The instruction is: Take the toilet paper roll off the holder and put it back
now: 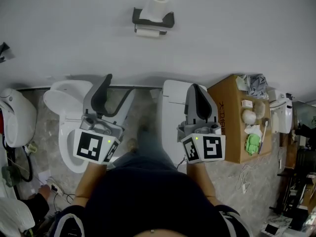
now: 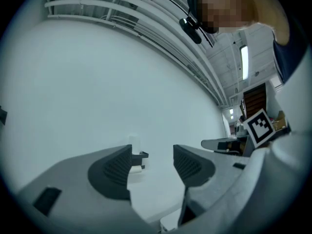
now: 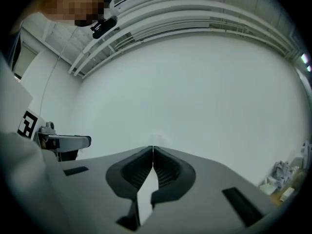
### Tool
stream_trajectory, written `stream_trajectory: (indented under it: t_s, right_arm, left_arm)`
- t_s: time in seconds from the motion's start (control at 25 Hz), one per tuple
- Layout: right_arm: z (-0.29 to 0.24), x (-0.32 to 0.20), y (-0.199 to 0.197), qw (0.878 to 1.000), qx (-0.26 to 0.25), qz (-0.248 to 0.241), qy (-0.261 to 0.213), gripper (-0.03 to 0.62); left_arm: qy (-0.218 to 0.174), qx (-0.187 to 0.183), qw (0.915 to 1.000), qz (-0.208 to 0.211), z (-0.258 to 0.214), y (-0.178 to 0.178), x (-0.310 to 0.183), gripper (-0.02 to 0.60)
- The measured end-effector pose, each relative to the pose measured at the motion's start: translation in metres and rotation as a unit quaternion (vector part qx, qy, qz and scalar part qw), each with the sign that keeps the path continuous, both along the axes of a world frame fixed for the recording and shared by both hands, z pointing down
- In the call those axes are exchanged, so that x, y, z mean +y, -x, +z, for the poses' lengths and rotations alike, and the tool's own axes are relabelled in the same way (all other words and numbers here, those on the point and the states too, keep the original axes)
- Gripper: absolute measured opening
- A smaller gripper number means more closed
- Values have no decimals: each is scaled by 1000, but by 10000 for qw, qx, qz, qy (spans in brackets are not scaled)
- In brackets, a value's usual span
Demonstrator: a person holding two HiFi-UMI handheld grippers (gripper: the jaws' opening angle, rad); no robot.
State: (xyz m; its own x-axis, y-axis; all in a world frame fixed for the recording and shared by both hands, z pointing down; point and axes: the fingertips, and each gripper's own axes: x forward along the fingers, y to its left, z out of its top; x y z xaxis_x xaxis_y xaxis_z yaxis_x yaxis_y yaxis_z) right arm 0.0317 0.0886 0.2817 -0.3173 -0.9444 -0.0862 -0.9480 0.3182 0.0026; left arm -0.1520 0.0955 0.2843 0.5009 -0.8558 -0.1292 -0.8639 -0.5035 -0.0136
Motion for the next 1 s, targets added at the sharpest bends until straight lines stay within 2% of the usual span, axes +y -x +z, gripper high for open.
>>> stream_trajectory:
  t_s: [0.24, 0.44, 1.0]
  right_arm:
    - [3, -23, 0, 10000, -62, -42, -51, 17]
    - [-8, -65, 13, 9995, -71, -202, -214, 17]
    - [-22, -205, 18, 9992, -32, -303, -265, 17]
  left_arm:
    - [7, -234, 9997, -21, 3, -7, -21, 249]
    - [-98, -468, 9989, 7, -2, -6, -57, 289]
    - [18, -419, 9989, 228, -6, -21, -190, 299]
